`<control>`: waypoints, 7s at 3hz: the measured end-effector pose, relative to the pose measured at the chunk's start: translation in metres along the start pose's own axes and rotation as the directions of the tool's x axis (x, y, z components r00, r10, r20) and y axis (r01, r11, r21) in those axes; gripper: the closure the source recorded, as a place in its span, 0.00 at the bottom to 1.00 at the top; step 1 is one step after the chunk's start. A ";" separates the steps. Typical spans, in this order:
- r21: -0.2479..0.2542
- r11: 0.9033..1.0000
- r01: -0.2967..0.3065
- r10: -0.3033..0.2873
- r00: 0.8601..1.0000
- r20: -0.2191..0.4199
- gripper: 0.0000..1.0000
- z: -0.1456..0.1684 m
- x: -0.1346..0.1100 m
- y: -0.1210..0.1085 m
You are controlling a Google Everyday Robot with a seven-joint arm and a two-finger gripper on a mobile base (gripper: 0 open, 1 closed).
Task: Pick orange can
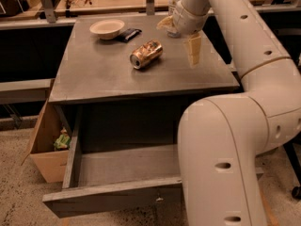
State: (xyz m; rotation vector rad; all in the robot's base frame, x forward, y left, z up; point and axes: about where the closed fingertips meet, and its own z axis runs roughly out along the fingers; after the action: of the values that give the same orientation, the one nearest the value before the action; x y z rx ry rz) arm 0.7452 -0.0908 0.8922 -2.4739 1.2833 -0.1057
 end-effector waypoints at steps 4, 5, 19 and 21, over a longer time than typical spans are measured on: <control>-0.059 0.983 0.171 -0.168 0.985 0.046 0.41 0.087 -0.043 -0.052; -0.059 0.984 0.171 -0.168 0.985 0.046 0.42 0.086 -0.043 -0.052; 0.395 0.639 -0.660 0.362 0.711 0.603 1.00 -0.216 -0.018 0.017; 0.190 0.628 -0.754 0.467 0.561 0.683 1.00 -0.123 -0.034 0.042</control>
Offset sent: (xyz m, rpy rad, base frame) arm 0.0431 0.0582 -0.0329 -0.0870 0.2422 0.2622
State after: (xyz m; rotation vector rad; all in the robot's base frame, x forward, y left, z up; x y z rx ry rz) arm 0.6652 -0.1196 0.9963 -1.3250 1.5363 0.4481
